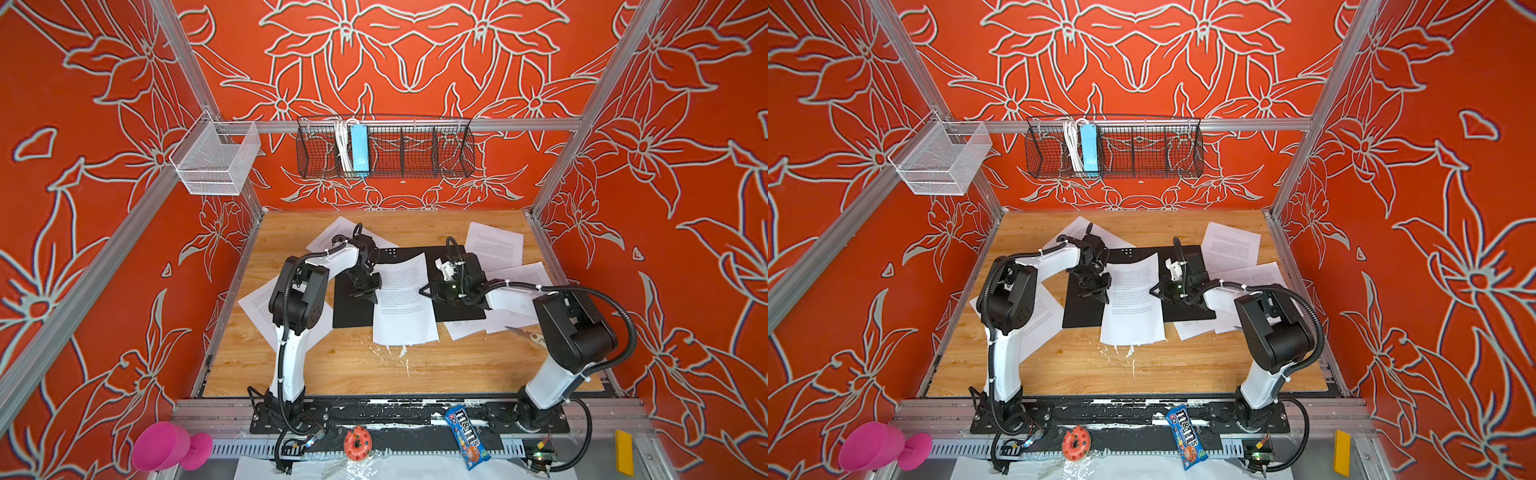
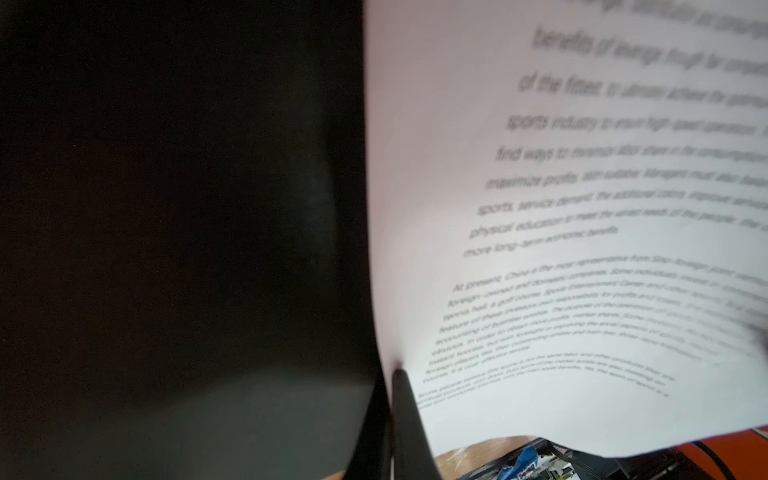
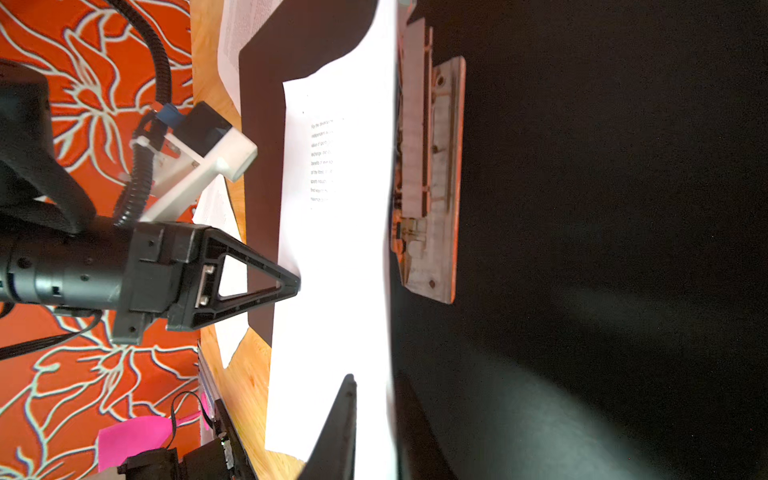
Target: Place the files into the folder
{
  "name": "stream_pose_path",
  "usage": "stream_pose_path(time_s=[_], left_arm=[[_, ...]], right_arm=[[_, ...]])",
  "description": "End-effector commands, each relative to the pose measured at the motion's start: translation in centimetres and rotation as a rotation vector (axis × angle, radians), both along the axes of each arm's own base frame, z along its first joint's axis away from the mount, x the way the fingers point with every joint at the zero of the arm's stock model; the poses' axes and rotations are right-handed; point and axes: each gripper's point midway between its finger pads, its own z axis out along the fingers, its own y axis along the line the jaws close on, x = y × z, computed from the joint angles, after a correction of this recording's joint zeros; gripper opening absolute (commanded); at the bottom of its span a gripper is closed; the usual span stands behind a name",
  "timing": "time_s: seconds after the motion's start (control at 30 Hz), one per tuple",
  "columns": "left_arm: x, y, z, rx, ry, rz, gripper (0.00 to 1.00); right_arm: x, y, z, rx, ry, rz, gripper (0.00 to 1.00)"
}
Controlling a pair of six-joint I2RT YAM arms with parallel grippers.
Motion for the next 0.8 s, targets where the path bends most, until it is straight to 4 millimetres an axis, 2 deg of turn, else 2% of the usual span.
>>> stream_pose_path(time_s=[0.0,0.1,0.2,0.23,0.37,0.47,0.57,0.6,0.67,0.7,0.73,0.77], left_arm=[[-0.2,0.0,-0.1,-0.007,0.031,0.006,0.00],[0.0,-0.6,0.9,-0.042,0.014,0.001,0.00],[0.5,-1.4,3.3,-0.103,-0.049,-0.011,0.00],[0.8,-1.7,4.5,-0.130,-0.086,-0.018,0.04],[1.2,-2.3,8.8,-0.207,-0.230,-0.036,0.23],[1.2,-2.7,11.9,-0.263,-0.319,-0.058,0.43],[1.0,-2.7,14.4,-0.301,-0.398,-0.076,0.56],[0.7,-2.8,15.5,-0.328,-0.427,-0.089,0.65],[0.2,-3.1,17.8,-0.390,-0.491,-0.105,0.75],[-0.1,-3.3,19.2,-0.432,-0.533,-0.120,0.82],[-0.5,-3.4,20.7,-0.473,-0.577,-0.139,0.98],[-0.9,-3.5,22.1,-0.503,-0.618,-0.157,0.98]], right_arm=[[0.0,-0.4,-0.1,-0.027,0.005,-0.006,0.11],[0.0,-0.2,0.7,-0.020,-0.010,0.006,0.00],[0.1,-0.3,2.4,-0.023,-0.043,0.011,0.00],[0.2,-0.3,3.1,-0.029,-0.054,0.012,0.00],[0.3,-0.7,5.8,-0.058,-0.093,0.023,0.00],[0.6,-1.8,7.3,-0.123,-0.117,0.013,0.00],[1.1,-2.9,7.9,-0.193,-0.116,0.025,0.00],[1.4,-3.3,8.1,-0.210,-0.112,0.029,0.00],[1.9,-4.1,8.2,-0.234,-0.096,0.027,0.00],[2.4,-4.6,8.3,-0.252,-0.091,0.026,0.00],[2.8,-5.3,8.2,-0.284,-0.081,0.022,0.00],[3.1,-5.8,8.1,-0.316,-0.073,0.022,0.00]])
